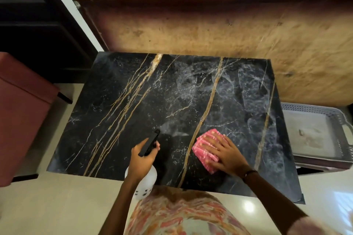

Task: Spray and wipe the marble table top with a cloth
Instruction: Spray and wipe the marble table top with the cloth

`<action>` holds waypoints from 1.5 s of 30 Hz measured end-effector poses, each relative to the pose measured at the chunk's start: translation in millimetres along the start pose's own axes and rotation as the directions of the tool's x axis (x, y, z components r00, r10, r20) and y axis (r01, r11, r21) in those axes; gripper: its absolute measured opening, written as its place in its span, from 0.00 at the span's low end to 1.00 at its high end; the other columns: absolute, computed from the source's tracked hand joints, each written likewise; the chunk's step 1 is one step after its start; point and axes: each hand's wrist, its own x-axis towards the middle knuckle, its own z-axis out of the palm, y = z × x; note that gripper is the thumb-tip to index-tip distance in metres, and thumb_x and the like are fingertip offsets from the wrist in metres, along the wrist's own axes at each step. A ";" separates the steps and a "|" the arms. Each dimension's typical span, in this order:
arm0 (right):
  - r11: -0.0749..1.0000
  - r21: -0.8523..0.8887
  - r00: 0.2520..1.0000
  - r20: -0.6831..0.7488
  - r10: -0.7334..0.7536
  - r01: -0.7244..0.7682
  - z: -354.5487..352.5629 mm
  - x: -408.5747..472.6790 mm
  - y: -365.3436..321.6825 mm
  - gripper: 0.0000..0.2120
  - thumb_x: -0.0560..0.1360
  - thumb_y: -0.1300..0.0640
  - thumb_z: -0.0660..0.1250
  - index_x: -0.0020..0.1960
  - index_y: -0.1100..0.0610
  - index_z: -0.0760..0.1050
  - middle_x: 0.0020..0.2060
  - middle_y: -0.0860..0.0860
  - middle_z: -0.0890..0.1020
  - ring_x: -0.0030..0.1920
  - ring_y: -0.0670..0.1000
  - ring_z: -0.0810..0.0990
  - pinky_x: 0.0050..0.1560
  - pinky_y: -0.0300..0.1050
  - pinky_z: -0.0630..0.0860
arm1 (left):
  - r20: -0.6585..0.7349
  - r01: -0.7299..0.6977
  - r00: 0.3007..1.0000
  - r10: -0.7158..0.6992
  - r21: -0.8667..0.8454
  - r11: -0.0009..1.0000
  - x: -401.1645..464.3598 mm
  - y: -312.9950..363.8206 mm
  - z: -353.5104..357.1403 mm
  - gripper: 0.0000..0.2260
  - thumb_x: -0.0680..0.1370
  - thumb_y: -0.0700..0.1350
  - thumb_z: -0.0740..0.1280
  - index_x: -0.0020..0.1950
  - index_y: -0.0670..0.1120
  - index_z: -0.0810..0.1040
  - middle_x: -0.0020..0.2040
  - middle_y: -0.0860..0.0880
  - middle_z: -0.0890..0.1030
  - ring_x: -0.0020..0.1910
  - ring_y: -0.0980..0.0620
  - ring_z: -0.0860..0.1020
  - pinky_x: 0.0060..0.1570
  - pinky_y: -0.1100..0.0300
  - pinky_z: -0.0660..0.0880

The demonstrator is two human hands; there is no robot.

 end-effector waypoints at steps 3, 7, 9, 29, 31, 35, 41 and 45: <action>0.981 0.092 0.985 -0.016 0.171 -0.169 -8.0 47.2 -16.4 0.29 0.79 0.34 0.47 0.76 0.44 0.55 0.75 0.51 0.63 0.76 0.56 0.56 0.74 0.64 0.54 | 0.002 -0.010 1.000 0.010 -0.005 1.000 0.2 6.0 0.9 0.09 0.75 0.31 0.64 0.41 0.44 0.78 0.38 0.45 0.80 0.26 0.60 0.75 0.27 0.68 0.70; 0.974 0.143 0.981 -0.048 0.186 -0.178 -6.3 97.6 -68.1 0.30 0.77 0.35 0.50 0.76 0.46 0.58 0.76 0.51 0.60 0.76 0.55 0.52 0.73 0.66 0.51 | 0.004 -0.018 1.000 0.018 -0.003 1.000 2.1 6.1 -0.9 0.09 0.75 0.32 0.65 0.42 0.44 0.78 0.38 0.41 0.80 0.26 0.59 0.75 0.27 0.69 0.70; 0.990 0.120 0.996 -0.042 0.075 -0.069 1.5 108.8 -89.7 0.30 0.77 0.35 0.51 0.76 0.47 0.60 0.75 0.52 0.62 0.76 0.56 0.55 0.72 0.67 0.54 | 0.022 -0.014 1.000 0.015 -0.009 1.000 5.4 6.0 -2.2 0.09 0.75 0.32 0.65 0.41 0.44 0.78 0.33 0.46 0.79 0.25 0.59 0.74 0.27 0.69 0.69; 0.992 0.090 0.995 -0.048 0.091 -0.086 -26.0 191.6 -76.3 0.30 0.77 0.36 0.52 0.75 0.47 0.61 0.74 0.52 0.64 0.75 0.56 0.57 0.70 0.67 0.59 | 0.118 0.007 0.993 -0.010 0.022 1.000 84.6 7.2 -23.1 0.05 0.71 0.42 0.67 0.45 0.46 0.80 0.39 0.37 0.80 0.39 0.41 0.78 0.43 0.54 0.75; 0.996 0.039 0.996 -0.029 -0.082 0.083 -15.7 181.6 -84.4 0.29 0.78 0.35 0.52 0.75 0.46 0.60 0.74 0.52 0.65 0.75 0.57 0.59 0.70 0.65 0.57 | 0.125 0.008 0.992 -0.012 0.029 1.000 89.5 7.8 -24.1 0.07 0.72 0.43 0.67 0.49 0.46 0.81 0.39 0.36 0.79 0.37 0.41 0.77 0.40 0.49 0.75; 0.975 -0.067 0.978 0.016 -0.209 0.210 -3.3 135.6 -46.7 0.30 0.78 0.32 0.48 0.77 0.42 0.53 0.76 0.50 0.60 0.76 0.57 0.55 0.73 0.61 0.50 | 0.134 0.008 0.991 -0.012 0.027 1.000 106.0 7.2 -25.5 0.03 0.74 0.38 0.67 0.44 0.44 0.80 0.39 0.33 0.78 0.41 0.34 0.77 0.43 0.51 0.74; 0.997 -0.067 0.999 0.028 0.047 -0.045 -31.0 126.2 33.1 0.31 0.78 0.32 0.46 0.77 0.45 0.54 0.76 0.52 0.60 0.77 0.58 0.51 0.74 0.61 0.54 | 0.155 -0.025 0.988 0.019 0.035 0.999 126.9 13.4 -21.7 0.05 0.72 0.39 0.66 0.41 0.48 0.79 0.39 0.33 0.79 0.40 0.35 0.77 0.42 0.60 0.76; 0.967 0.001 0.967 0.020 0.255 -0.255 -44.9 186.7 23.5 0.32 0.77 0.32 0.48 0.77 0.46 0.56 0.77 0.51 0.59 0.77 0.58 0.50 0.73 0.65 0.56 | 0.166 -0.055 0.985 0.046 0.048 0.997 138.4 19.6 -19.4 0.03 0.71 0.43 0.65 0.41 0.47 0.78 0.38 0.32 0.78 0.40 0.35 0.77 0.42 0.53 0.77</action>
